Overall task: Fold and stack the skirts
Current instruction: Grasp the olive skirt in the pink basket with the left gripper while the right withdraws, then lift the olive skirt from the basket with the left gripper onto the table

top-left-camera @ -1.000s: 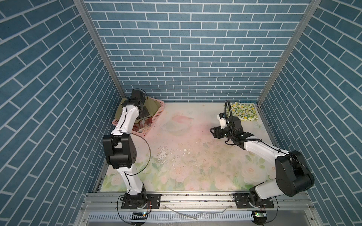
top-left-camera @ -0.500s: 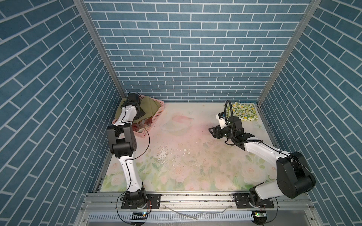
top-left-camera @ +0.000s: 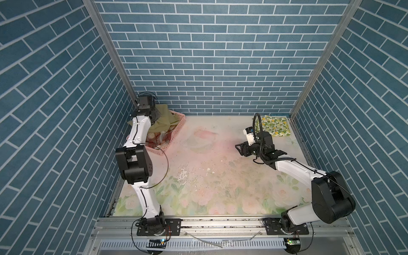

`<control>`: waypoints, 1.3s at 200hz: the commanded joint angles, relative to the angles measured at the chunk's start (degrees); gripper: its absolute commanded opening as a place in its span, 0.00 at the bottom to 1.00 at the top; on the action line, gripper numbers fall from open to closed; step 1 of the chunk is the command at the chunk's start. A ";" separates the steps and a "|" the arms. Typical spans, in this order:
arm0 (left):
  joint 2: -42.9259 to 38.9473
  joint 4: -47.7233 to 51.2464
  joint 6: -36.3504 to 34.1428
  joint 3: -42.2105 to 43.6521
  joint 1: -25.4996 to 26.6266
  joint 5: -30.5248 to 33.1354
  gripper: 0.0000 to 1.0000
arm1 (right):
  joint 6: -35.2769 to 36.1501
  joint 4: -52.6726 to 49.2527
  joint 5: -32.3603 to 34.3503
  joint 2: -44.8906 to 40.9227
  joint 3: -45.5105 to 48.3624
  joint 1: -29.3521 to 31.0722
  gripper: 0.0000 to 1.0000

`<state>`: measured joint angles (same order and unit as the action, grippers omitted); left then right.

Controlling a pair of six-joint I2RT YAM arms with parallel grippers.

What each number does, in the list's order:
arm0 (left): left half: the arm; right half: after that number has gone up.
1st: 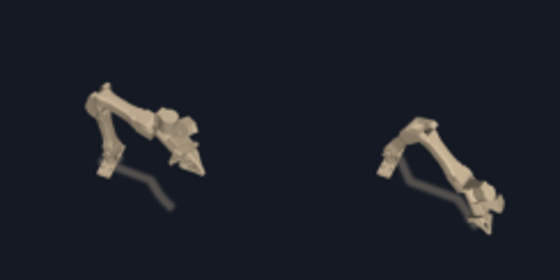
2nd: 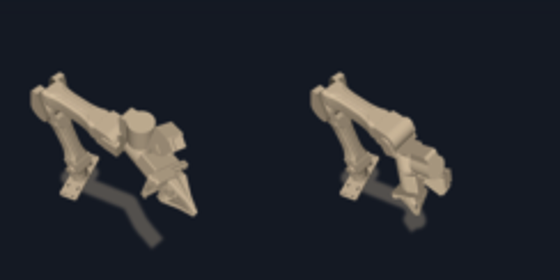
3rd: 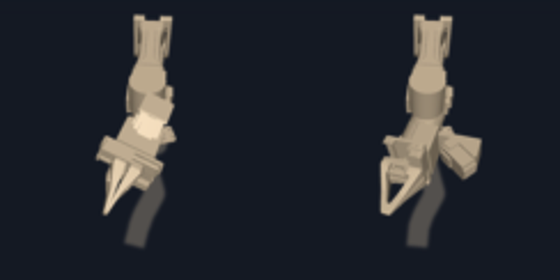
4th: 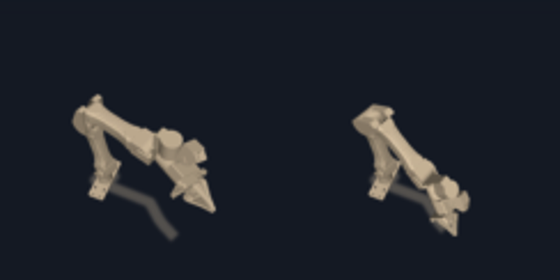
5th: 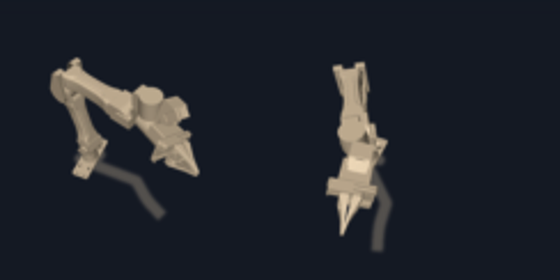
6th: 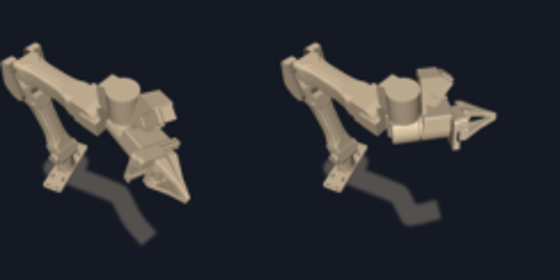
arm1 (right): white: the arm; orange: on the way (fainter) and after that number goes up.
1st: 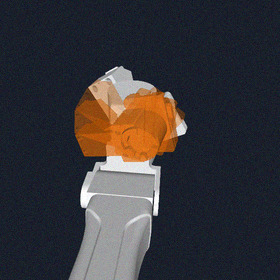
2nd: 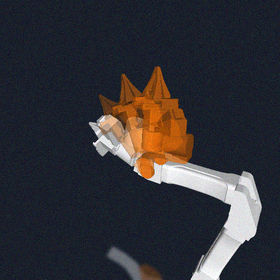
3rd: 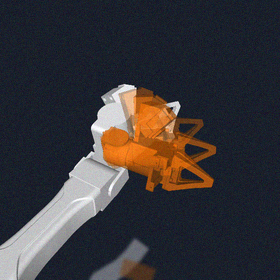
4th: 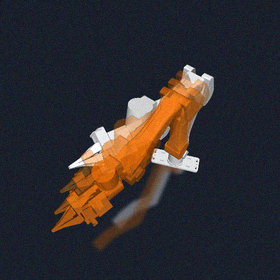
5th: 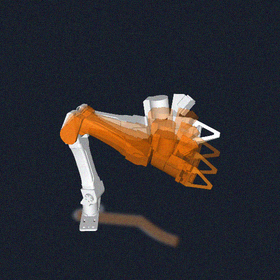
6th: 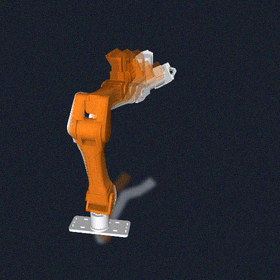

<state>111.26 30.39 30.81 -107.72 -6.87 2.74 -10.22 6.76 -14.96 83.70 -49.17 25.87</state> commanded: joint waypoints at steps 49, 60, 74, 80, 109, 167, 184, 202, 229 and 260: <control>-18.68 -13.63 -10.98 6.13 15.54 -9.45 0.00 | -3.68 1.30 11.96 -8.69 3.87 0.17 0.66; -21.17 -15.25 -11.70 8.18 19.43 -11.10 0.00 | -5.05 -0.46 16.88 -11.95 4.29 0.16 0.65; -24.16 -17.69 -11.60 11.69 24.60 -13.41 0.00 | -6.72 -2.91 22.41 -16.52 4.84 -0.02 0.66; -25.37 -18.55 -11.63 13.22 26.88 -13.94 0.00 | -7.40 -4.16 23.80 -18.48 5.15 -0.23 0.66; -30.71 -22.34 -9.71 22.97 35.66 -15.59 0.00 | -10.21 -9.63 28.07 -25.53 5.29 -1.58 0.64; -21.80 -19.65 -6.80 36.61 36.01 -9.79 0.52 | -9.95 -16.24 23.20 -26.71 4.76 -2.23 0.74; -16.92 -13.55 -7.88 32.81 35.57 -6.85 0.68 | -9.73 -17.26 19.41 -25.46 5.68 -2.04 0.77; -14.55 -9.85 -8.68 30.16 35.53 -3.56 0.77 | -9.82 -18.65 17.11 -23.45 6.32 -1.57 0.76; -12.89 -6.33 -8.90 27.84 35.63 -1.70 0.80 | -10.05 -18.64 13.30 -18.98 6.53 0.21 0.75; -14.77 -5.44 -8.92 30.44 36.56 -0.90 0.81 | -10.31 -18.80 12.68 -12.96 6.04 2.79 0.76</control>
<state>98.67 21.37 22.79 -78.15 29.17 -0.89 -19.70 -10.79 0.64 67.29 -43.83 27.18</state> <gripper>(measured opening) 0.808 0.755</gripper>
